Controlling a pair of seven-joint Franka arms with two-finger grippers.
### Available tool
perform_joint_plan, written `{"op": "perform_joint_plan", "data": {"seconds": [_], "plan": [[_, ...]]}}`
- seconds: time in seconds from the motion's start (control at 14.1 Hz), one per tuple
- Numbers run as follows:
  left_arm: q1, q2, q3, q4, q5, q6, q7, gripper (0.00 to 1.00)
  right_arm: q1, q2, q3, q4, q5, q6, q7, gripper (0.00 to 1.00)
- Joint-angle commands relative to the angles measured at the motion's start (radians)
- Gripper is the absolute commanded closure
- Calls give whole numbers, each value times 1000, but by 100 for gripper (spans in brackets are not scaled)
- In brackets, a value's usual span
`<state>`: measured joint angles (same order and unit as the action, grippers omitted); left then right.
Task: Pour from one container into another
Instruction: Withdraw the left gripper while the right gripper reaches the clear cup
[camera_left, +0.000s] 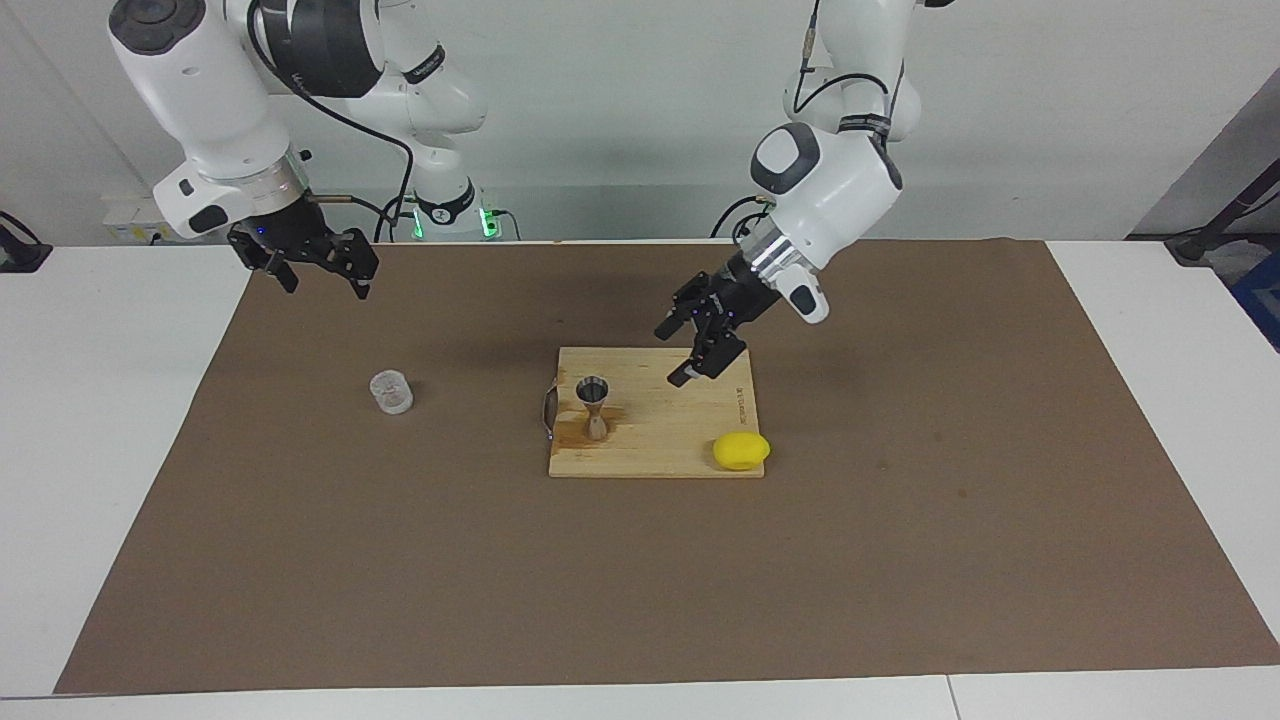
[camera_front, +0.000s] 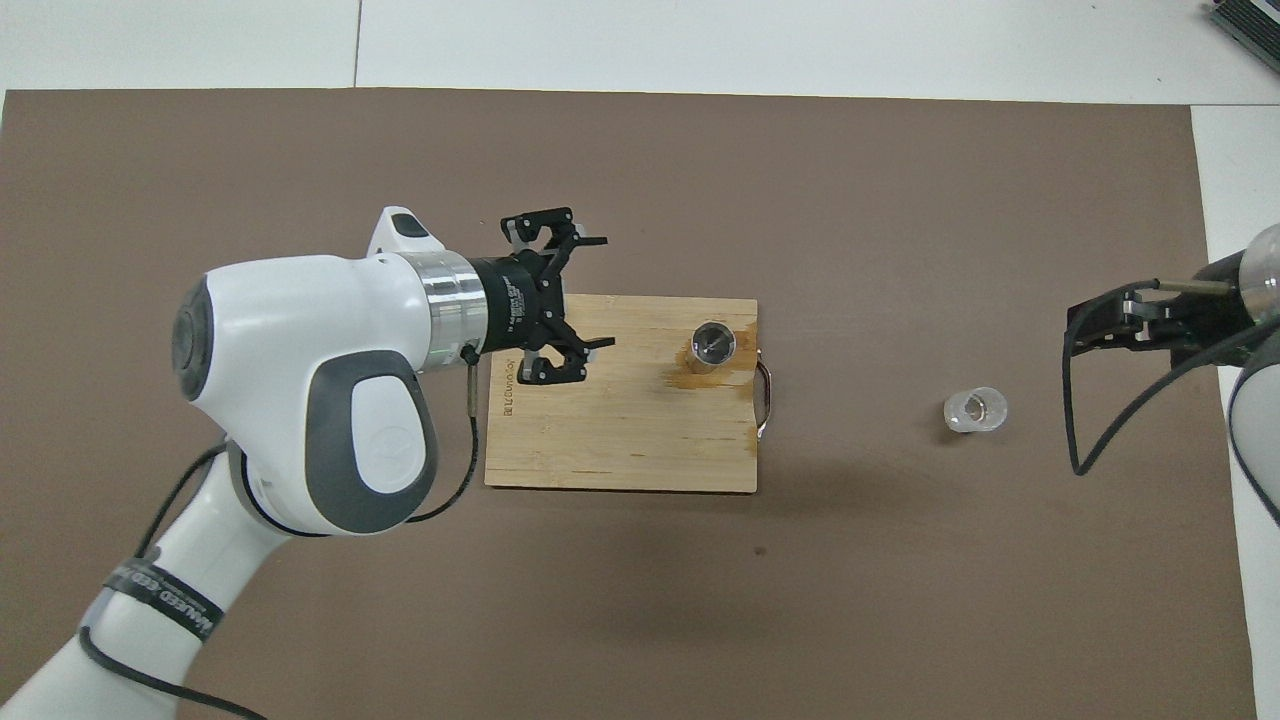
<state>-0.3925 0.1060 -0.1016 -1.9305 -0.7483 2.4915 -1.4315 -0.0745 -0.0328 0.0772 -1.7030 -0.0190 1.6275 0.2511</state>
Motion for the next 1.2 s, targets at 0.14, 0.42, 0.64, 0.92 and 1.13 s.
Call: {"op": "perform_joint_plan", "data": {"seconds": [0.14,0.42,0.64,0.92,1.13], "plan": [[188,-15,-6,18,338,-29,3,0,-46,-24,6,-52,115,57,409,4],[302,-42,-4,45,645,-175,119,0,-109,-4,4,-101,221,83,620,5],[340,-54,-1,100,722,-368,436,0,-154,-2,4,-191,304,167,764,8],[385,-143,2,90,753,-555,1106,0,-244,45,4,-250,479,190,833,4],[399,-175,2,117,753,-692,1360,0,-275,59,4,-373,600,320,830,0]]}}
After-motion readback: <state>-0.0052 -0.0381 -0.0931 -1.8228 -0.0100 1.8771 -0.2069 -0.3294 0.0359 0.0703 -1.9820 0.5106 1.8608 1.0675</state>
